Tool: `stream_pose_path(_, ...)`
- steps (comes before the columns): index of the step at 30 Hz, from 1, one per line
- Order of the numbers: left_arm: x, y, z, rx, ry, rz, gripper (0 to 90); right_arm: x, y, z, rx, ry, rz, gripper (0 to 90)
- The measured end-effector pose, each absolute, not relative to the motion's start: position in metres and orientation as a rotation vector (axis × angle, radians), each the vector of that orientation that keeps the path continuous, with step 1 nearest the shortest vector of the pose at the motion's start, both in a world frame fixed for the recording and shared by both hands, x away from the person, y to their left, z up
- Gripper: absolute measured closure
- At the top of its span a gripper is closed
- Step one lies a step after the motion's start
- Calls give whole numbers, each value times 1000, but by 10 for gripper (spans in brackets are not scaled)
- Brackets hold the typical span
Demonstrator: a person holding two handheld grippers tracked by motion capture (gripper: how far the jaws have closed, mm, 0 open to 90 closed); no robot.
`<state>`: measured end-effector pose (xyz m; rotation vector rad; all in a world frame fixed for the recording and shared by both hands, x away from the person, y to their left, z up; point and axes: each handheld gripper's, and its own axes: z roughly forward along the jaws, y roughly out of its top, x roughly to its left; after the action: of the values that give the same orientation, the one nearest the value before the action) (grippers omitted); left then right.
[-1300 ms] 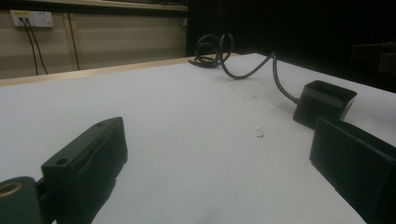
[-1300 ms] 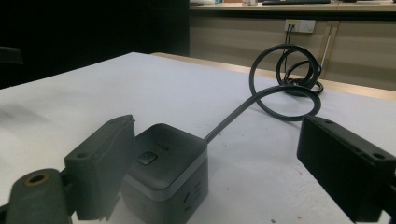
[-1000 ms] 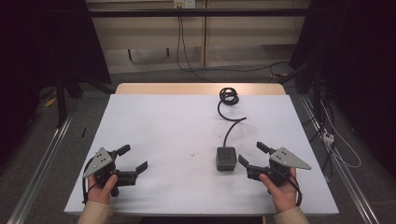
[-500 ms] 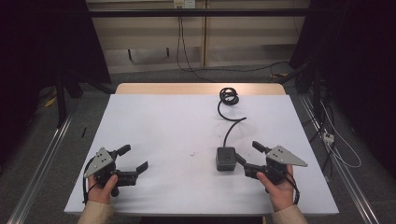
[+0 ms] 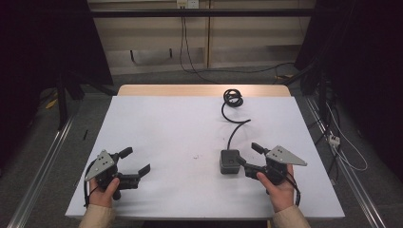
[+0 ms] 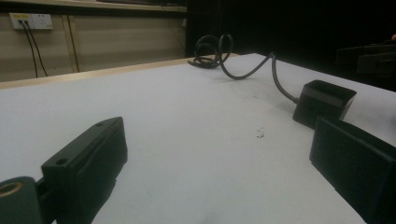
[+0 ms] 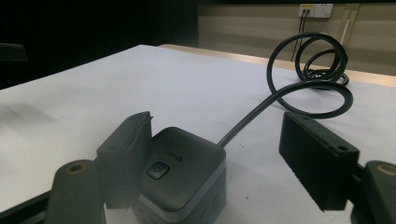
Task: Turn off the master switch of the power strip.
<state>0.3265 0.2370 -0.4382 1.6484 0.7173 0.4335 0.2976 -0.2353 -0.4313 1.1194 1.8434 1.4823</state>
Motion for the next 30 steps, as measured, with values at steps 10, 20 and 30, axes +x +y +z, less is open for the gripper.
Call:
stream_pose_path(10,326,236,-438,1650,714,435,40,300,-234,-431,1132,1846,1494,329)
stream_pose_path(20,326,237,-438,1651,715,435,40,301,-232,-431,1120,1855,1493,407)
stream_pose_path(30,326,237,-438,1650,713,436,40,302,-226,-430,1095,1885,1486,512)
